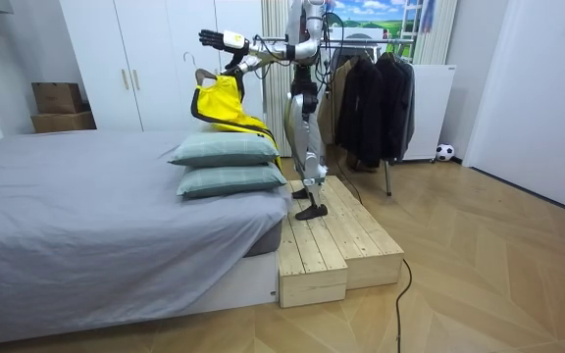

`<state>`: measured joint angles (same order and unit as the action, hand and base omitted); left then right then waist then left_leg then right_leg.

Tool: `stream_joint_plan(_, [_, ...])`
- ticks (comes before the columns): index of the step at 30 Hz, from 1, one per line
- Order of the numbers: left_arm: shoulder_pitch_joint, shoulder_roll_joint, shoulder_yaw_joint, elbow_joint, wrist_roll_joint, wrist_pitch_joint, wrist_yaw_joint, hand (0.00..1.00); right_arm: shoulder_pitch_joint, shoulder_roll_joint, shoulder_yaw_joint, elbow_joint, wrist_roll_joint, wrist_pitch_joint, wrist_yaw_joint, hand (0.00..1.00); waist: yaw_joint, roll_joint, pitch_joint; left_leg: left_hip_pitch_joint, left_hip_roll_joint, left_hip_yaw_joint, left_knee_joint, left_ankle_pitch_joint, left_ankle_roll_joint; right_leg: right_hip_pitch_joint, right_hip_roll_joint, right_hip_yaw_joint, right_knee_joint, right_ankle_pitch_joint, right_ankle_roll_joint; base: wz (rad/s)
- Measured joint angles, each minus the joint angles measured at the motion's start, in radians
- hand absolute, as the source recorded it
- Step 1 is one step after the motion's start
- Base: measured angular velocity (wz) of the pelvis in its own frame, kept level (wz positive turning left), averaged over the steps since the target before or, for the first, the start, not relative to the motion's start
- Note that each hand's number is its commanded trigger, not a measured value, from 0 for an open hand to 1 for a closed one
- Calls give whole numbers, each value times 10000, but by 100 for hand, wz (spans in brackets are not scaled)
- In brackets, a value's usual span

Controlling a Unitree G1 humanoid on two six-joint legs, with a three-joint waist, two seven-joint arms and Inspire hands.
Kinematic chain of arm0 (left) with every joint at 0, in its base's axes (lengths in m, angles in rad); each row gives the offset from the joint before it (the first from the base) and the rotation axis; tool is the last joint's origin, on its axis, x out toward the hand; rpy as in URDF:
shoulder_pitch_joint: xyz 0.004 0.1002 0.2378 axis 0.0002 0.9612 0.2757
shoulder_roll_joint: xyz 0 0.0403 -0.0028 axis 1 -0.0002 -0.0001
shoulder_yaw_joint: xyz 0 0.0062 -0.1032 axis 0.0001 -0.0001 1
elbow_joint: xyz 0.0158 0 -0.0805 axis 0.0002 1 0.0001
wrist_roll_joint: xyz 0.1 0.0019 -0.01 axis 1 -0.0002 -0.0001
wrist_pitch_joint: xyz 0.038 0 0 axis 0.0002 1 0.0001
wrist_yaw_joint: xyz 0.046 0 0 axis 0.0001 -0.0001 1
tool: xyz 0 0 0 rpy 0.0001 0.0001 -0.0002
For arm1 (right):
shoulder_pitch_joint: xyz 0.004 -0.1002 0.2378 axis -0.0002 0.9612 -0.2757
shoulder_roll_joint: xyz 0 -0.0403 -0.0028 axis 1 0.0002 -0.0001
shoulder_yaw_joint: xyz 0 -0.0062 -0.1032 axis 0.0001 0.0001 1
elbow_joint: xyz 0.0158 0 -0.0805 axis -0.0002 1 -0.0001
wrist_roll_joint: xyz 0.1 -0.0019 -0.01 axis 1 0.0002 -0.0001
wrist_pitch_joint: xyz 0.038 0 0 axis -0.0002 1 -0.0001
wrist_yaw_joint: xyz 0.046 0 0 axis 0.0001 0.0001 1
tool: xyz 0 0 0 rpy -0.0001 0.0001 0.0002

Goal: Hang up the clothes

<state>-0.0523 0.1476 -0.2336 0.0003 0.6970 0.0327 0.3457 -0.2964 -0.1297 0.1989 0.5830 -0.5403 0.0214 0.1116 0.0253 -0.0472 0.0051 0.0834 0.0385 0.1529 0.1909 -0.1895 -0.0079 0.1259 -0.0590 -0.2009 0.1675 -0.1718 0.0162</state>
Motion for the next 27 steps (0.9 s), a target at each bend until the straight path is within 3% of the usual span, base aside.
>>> stream_joint_plan(8, [1,-44,356,0,-307,-35,1,0,1,9,-595,-414,425,-81,-454,100,-89,178,103,125,1,88,-18,0,0,79,1,48,3,0,0,-1])
stream_joint_plan(21, [14,-25,361,122,-302,-45,191,0,6,-24,-697,-435,417,-78,-656,100,-475,160,91,177,3,119,-25,0,0,101,4,100,17,0,0,0])
stream_joint_plan(27, [15,-9,432,380,-285,-96,370,0,57,-290,-710,-1396,-346,-67,-670,100,-521,140,79,142,6,110,-29,0,0,29,7,134,27,0,0,-1])
